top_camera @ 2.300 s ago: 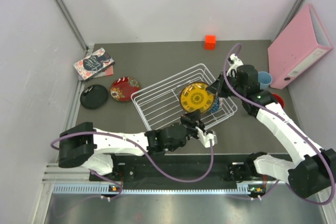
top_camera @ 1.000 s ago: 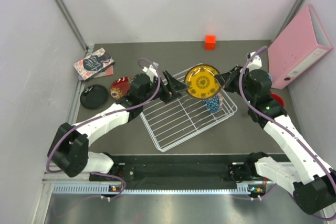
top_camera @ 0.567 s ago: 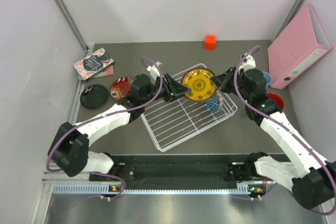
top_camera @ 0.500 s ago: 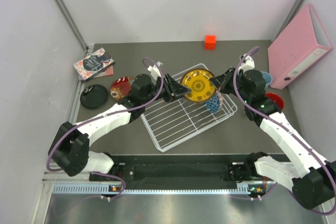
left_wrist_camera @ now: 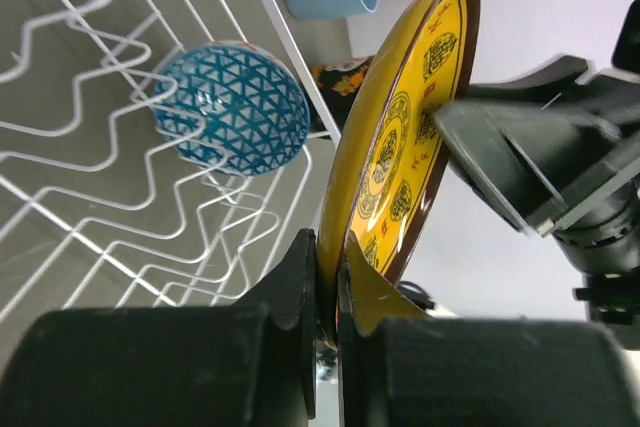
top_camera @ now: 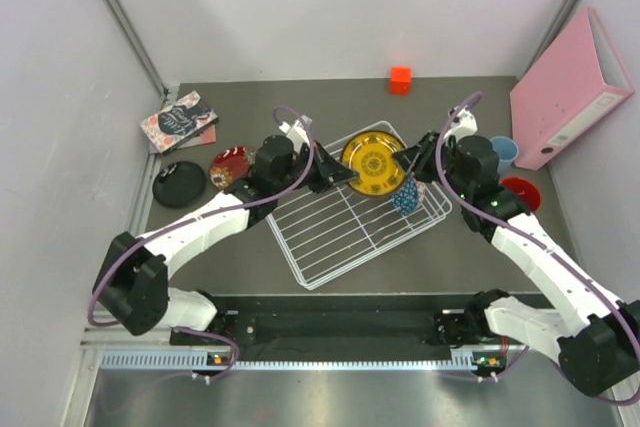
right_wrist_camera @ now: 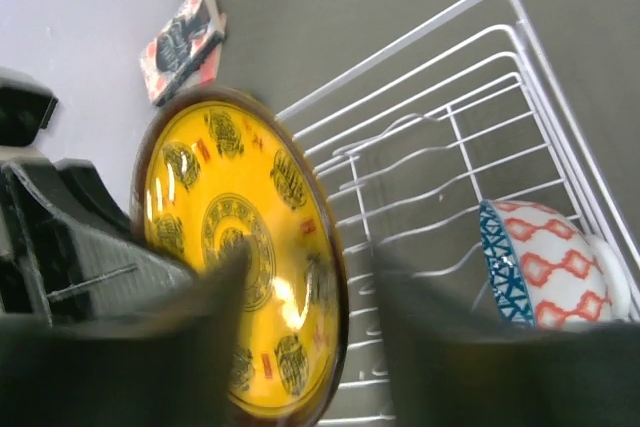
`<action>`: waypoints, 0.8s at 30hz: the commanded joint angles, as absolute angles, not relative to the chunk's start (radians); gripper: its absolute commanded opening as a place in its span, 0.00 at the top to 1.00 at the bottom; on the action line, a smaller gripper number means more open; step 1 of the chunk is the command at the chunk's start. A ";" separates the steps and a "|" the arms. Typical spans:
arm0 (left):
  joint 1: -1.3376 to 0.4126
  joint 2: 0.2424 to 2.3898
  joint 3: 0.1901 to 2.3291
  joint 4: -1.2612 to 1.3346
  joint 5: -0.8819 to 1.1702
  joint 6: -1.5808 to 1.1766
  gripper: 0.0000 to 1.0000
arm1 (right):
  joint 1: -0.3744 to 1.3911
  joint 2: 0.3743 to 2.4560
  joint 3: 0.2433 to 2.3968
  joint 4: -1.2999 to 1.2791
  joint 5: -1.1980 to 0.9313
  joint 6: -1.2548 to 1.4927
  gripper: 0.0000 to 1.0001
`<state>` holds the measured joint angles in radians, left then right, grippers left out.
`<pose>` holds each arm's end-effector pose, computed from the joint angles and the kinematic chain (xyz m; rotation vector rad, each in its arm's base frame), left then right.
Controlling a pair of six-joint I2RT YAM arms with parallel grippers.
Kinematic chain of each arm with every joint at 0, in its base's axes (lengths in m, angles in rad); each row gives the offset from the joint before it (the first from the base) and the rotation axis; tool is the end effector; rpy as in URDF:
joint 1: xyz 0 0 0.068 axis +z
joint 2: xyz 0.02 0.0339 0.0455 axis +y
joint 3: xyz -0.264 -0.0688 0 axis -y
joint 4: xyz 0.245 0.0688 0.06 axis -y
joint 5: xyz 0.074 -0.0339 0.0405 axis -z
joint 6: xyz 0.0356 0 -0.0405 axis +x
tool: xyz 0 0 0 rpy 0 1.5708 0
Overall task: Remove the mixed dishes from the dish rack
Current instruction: Place the plate at the center of the board.
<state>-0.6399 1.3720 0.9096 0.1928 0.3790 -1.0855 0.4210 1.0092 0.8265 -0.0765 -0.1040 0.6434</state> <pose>0.2465 -0.1999 0.2882 -0.1652 2.1186 -1.4781 0.2148 0.1002 0.3234 0.1360 1.9076 0.8318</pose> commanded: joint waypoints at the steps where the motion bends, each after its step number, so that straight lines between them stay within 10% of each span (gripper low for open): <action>1: -0.634 1.248 0.979 0.092 0.215 -0.899 1.00 | 0.459 1.006 0.861 -0.090 -0.144 0.604 0.23; 5: -0.525 1.164 0.985 -0.029 0.202 -0.891 1.00 | 0.460 0.980 0.861 -0.106 -0.117 0.601 0.00; 14: -0.075 0.897 0.900 -0.233 0.141 -0.933 1.00 | 0.460 0.893 0.789 -0.068 -0.061 0.597 0.00; 24: 0.118 1.115 0.821 -0.100 0.166 -0.979 1.00 | 0.460 0.907 0.753 -0.064 -0.110 0.558 0.00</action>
